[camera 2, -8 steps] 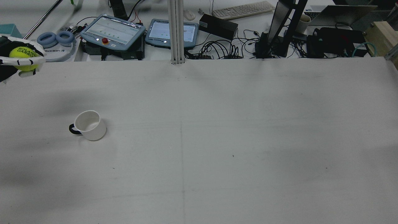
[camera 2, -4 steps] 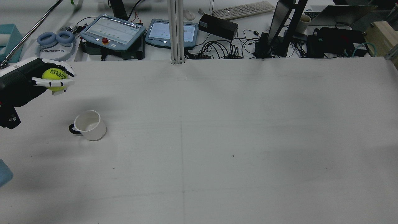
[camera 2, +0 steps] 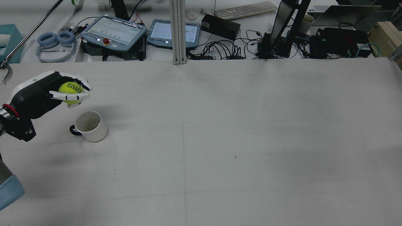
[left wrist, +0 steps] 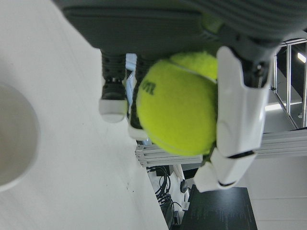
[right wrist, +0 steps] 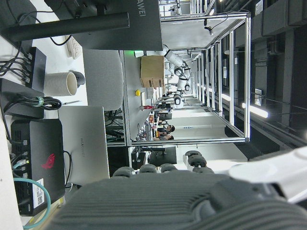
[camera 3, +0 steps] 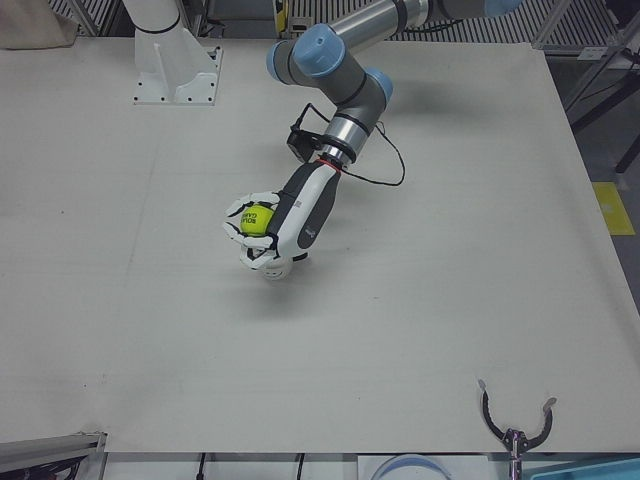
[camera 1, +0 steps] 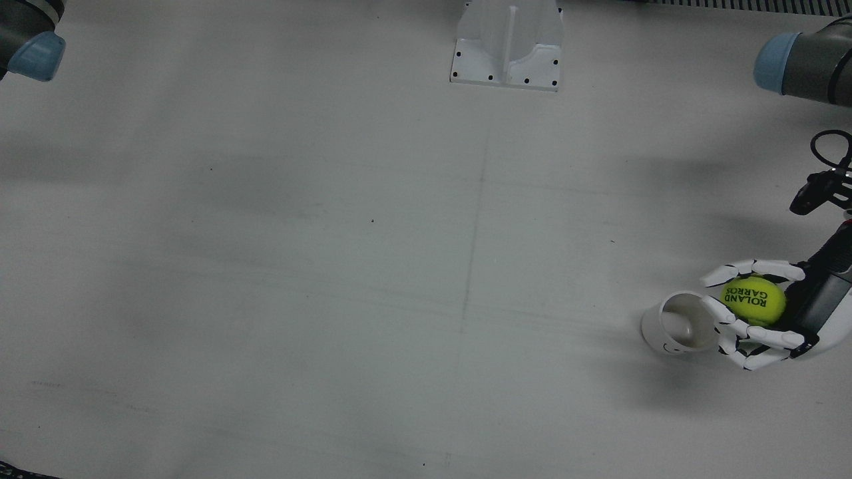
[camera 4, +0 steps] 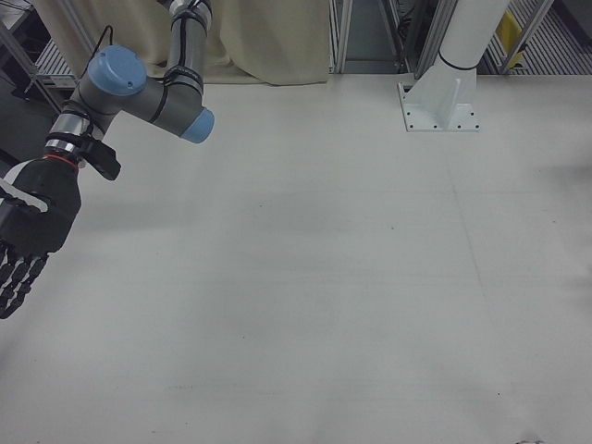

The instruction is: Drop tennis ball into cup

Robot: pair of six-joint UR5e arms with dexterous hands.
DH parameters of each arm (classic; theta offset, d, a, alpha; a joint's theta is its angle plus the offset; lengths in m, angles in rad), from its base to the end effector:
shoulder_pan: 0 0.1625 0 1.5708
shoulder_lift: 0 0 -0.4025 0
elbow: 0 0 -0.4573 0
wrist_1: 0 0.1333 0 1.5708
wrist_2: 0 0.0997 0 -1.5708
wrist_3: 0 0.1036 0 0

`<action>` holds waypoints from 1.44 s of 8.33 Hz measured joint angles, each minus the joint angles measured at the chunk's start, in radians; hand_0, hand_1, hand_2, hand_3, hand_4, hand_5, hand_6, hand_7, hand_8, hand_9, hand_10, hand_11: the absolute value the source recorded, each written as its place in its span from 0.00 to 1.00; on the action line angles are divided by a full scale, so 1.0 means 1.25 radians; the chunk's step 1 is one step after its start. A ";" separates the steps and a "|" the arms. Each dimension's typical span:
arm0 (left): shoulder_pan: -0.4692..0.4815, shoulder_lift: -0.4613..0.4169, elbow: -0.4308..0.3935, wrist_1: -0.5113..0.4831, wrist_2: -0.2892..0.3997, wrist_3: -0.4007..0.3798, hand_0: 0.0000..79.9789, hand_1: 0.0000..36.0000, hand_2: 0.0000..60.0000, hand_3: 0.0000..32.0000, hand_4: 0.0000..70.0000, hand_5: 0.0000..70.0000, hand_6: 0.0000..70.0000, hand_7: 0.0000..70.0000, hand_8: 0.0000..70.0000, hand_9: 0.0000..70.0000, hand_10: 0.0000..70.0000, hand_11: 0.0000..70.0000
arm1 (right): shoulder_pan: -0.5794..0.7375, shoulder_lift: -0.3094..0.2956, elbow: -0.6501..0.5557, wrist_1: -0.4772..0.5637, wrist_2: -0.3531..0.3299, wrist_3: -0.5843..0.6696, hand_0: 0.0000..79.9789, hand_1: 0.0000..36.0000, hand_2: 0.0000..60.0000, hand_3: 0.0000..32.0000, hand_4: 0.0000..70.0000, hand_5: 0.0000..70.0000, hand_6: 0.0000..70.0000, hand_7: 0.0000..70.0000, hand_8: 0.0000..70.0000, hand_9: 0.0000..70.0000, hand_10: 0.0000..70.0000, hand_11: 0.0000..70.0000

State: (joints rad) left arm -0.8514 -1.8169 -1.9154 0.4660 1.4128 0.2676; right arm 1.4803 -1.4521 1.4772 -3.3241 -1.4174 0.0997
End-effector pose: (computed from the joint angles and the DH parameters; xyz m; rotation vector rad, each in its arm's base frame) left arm 0.2774 -0.5437 0.3844 -0.3156 2.0045 -1.6491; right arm 0.0952 -0.6014 0.6652 0.0105 1.9757 -2.3040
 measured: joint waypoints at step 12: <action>0.017 0.016 -0.017 -0.014 -0.007 -0.006 0.94 1.00 0.80 0.00 0.13 0.16 0.04 0.00 0.00 0.00 0.06 0.15 | 0.000 0.001 -0.001 0.000 0.000 0.000 0.00 0.00 0.00 0.00 0.00 0.00 0.00 0.00 0.00 0.00 0.00 0.00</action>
State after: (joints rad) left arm -0.8298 -1.7968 -1.9361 0.4489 1.4043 0.2597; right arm 1.4803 -1.4514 1.4757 -3.3241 -1.4174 0.0997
